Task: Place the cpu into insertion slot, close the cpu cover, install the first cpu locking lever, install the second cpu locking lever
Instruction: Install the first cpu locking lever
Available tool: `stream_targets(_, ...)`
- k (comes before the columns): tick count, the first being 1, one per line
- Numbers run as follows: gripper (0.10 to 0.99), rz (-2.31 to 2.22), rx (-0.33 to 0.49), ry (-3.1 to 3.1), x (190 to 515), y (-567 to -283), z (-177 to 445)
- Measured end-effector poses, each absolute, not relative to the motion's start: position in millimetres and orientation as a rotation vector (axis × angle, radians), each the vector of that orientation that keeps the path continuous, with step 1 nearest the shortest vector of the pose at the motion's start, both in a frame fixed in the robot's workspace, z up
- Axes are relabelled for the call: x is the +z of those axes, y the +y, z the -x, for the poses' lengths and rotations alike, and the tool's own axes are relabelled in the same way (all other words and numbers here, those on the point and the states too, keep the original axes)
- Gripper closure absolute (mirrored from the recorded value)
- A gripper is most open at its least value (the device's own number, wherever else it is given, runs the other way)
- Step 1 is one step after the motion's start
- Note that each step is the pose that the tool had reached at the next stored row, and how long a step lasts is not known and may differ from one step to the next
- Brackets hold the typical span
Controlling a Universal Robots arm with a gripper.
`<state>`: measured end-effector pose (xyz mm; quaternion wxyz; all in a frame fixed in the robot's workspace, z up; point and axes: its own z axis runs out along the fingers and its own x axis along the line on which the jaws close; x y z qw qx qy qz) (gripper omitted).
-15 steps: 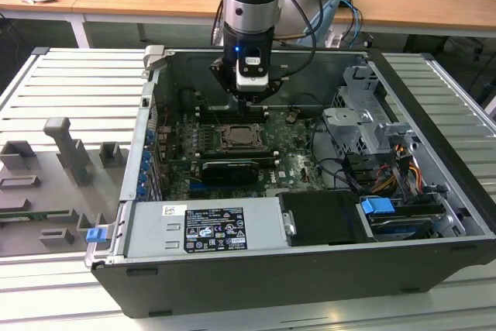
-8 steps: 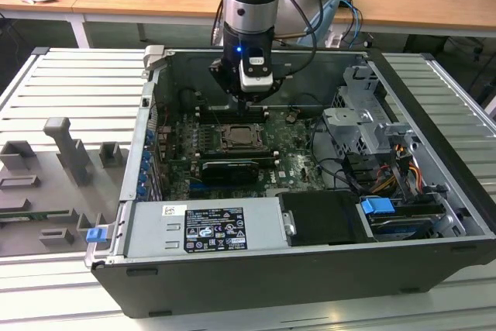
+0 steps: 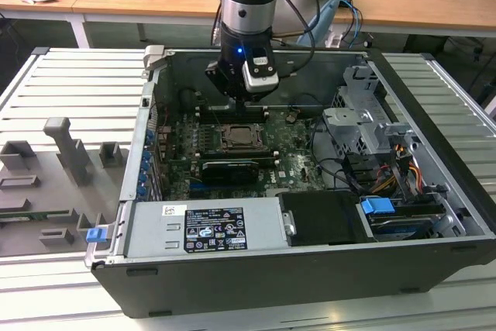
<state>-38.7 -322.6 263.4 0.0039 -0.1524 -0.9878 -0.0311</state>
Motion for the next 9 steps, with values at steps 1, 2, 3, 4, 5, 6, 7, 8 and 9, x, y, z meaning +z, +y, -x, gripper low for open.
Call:
stream_targets(1,0.98,0.445,-0.097,-3.1,263.3,-322.6,38.7)
stream_targets(2,0.98,0.411,-0.097,-3.104,263.2,-322.6,38.7)
stream_targets(3,0.98,0.376,-0.097,-3.108,263.2,-322.6,38.7)
stream_targets(4,0.98,0.345,-0.097,-3.111,263.1,-322.6,38.7)
stream_targets(5,0.98,0.299,-0.096,-3.114,263.0,-322.6,38.7)
stream_targets(6,0.98,0.241,-0.096,-3.118,263.0,-322.6,38.7)
stream_targets(7,0.98,0.19,-0.096,-3.121,262.7,-322.6,38.8)
stream_targets(8,0.98,0.175,-0.096,-3.122,262.4,-322.6,39.3)
stream_targets(9,0.98,0.173,-0.096,-3.124,262.2,-322.6,40.9)
